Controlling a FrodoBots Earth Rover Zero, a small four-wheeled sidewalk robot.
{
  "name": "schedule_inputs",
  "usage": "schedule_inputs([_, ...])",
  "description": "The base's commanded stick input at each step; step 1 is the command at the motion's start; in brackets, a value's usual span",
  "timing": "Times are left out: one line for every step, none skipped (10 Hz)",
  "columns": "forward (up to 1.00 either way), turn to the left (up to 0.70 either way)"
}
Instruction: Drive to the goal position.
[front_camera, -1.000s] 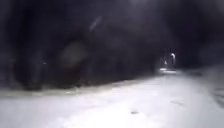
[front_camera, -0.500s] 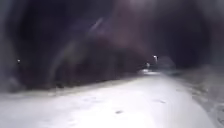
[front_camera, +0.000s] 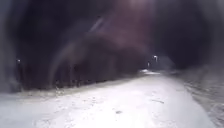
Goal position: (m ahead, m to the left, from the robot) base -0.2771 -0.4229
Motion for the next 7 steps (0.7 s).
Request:
schedule_inputs([0.00, 0.00])
schedule_inputs([0.00, -0.22])
schedule_inputs([0.00, -0.45])
schedule_inputs([0.00, -0.45])
schedule_inputs([0.00, -0.45])
schedule_inputs([0.00, -0.45])
schedule_inputs([0.00, -0.45])
